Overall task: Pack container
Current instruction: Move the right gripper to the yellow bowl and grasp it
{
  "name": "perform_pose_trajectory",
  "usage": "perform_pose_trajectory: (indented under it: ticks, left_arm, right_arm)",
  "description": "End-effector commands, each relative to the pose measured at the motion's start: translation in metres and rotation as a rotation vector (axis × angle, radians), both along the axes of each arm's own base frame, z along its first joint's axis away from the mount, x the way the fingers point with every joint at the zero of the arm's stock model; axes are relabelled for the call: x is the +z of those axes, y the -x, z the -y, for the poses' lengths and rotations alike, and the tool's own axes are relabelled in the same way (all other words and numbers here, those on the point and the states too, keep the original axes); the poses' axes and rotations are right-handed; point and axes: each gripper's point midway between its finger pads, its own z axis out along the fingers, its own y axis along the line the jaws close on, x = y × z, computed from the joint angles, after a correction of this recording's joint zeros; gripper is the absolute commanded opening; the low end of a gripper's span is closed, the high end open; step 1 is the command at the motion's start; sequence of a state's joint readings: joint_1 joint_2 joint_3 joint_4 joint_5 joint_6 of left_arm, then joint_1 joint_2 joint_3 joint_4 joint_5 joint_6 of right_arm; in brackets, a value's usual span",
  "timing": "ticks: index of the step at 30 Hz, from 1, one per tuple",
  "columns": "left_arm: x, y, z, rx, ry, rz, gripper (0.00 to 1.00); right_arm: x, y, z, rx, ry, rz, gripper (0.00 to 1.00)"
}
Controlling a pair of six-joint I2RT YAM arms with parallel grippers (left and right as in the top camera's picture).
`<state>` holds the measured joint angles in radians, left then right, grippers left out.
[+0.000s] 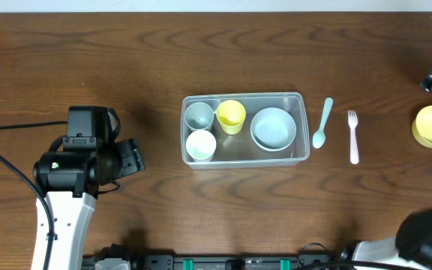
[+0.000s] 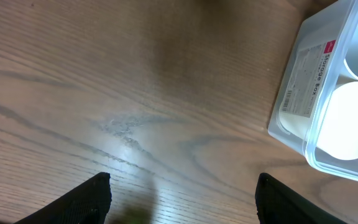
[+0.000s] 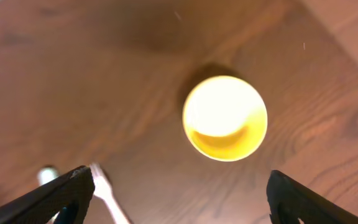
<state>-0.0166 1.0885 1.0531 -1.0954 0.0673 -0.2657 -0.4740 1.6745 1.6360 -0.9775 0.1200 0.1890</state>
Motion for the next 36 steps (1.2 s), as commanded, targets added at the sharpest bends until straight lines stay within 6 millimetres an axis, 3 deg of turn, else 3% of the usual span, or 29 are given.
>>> perform_pose_trajectory:
  ticks: [1,7,15,23,27,32,36]
  left_arm:
    - [-0.001,0.001,-0.004,0.015,-0.012,-0.007,0.75]
    - [-0.001,0.001,-0.004,0.015,-0.012,-0.006,0.75]
    - [-0.001,0.001,-0.004,0.015,-0.012,-0.006,0.75]
    - [-0.001,0.001,-0.004,0.015,-0.012,-0.006,0.75]
    - [-0.001,0.001,-0.004,0.015,-0.012,-0.006,0.75]
    - [-0.001,0.001,-0.004,0.015,-0.012,-0.006,0.75]
    - [-0.001,0.001,-0.004,0.015,-0.012,-0.006,0.75]
  right_arm:
    - [-0.046,0.001,0.013,0.002,-0.057,-0.102,0.91]
    - [-0.116,-0.002,0.025,0.01,-0.125,-0.244,0.92]
    - [-0.184,0.001,0.023,0.032,-0.198,-0.373,0.91]
    - [-0.207,0.002,0.019,0.039,-0.239,-0.404,0.79]
    - [-0.207,0.0,0.019,0.039,-0.237,-0.399,0.62]
    - [-0.206,0.0,0.019,0.04,-0.237,-0.398,0.29]
    - [-0.206,0.0,0.019,0.04,-0.237,-0.398,0.2]
